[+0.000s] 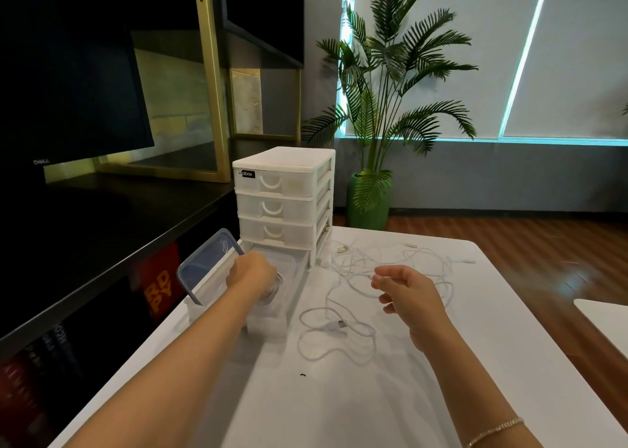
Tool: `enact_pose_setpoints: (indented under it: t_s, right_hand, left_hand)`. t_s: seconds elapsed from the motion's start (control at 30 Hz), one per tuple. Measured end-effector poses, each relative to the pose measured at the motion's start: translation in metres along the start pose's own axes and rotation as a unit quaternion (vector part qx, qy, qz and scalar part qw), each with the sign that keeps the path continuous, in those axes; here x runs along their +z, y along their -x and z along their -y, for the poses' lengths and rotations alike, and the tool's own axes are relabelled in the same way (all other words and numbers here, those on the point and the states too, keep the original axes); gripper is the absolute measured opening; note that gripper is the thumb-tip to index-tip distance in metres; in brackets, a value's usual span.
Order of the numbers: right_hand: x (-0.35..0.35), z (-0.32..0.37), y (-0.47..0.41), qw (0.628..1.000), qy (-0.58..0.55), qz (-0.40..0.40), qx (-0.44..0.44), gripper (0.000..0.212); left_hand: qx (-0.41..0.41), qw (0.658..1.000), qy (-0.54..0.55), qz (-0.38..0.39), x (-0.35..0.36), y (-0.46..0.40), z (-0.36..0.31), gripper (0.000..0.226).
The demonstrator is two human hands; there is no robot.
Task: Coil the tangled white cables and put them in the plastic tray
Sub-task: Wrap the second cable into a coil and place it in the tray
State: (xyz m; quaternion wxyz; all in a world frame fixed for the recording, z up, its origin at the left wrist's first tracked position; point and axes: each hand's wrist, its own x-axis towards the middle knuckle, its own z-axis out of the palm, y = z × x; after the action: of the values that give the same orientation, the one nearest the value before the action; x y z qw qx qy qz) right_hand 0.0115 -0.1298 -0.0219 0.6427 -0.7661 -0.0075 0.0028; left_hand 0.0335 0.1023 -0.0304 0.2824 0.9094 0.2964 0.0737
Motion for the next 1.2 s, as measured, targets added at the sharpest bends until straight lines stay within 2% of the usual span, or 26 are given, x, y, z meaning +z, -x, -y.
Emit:
enact_pose_setpoints:
  t_s: [0.1, 0.2, 0.3, 0.4, 0.53, 0.6, 0.67, 0.73, 0.83, 0.9, 1.03, 1.2]
  right_hand:
    - [-0.002, -0.001, 0.001, 0.999, 0.032, 0.013, -0.007, 0.014]
    - [-0.001, -0.002, 0.007, 0.990, 0.110, 0.081, -0.039, 0.026]
    - [0.011, -0.009, 0.012, 0.947, 0.274, 0.154, -0.065, 0.042]
    - [0.020, -0.018, 0.015, 0.913, 0.361, 0.156, -0.105, 0.040]
    - [0.013, -0.022, 0.018, 0.927, 0.340, 0.085, -0.134, 0.029]
    - [0.005, -0.016, 0.017, 0.945, 0.296, 0.039, -0.131, 0.024]
    - [-0.005, -0.006, 0.016, 0.971, 0.208, 0.004, -0.116, 0.015]
    - [-0.015, 0.006, 0.017, 0.986, 0.123, -0.027, -0.109, 0.006]
    - [-0.026, 0.019, 0.018, 0.990, 0.050, -0.065, -0.111, 0.006]
    - [-0.031, 0.023, 0.018, 0.990, 0.033, -0.085, -0.111, 0.010]
    - [-0.035, 0.020, 0.015, 0.990, 0.034, -0.090, -0.106, 0.015]
    - [-0.027, 0.005, 0.008, 0.991, 0.110, -0.026, -0.066, 0.020]
  left_hand:
    - [0.047, 0.997, -0.035, -0.042, -0.008, 0.010, -0.015, 0.028]
    - [0.120, 0.988, 0.032, -0.087, -0.017, 0.027, -0.036, 0.023]
    - [0.178, 0.976, 0.114, -0.043, -0.025, 0.050, -0.055, 0.020]
    - [0.221, 0.965, 0.135, 0.049, -0.020, 0.066, -0.062, 0.022]
    - [0.247, 0.945, 0.075, 0.198, -0.014, 0.076, -0.057, 0.036]
    - [0.255, 0.927, 0.074, 0.265, -0.012, 0.080, -0.055, 0.032]
    - [0.270, 0.912, 0.109, 0.290, -0.011, 0.083, -0.055, 0.026]
    - [0.276, 0.898, 0.191, 0.286, -0.013, 0.087, -0.059, 0.029]
    - [0.241, 0.849, 0.374, 0.286, -0.018, 0.092, -0.069, 0.028]
    - [0.215, 0.814, 0.455, 0.291, -0.021, 0.095, -0.075, 0.028]
    - [0.170, 0.755, 0.545, 0.322, -0.013, 0.090, -0.078, 0.031]
    - [0.112, 0.659, 0.634, 0.389, 0.009, 0.087, -0.080, 0.040]
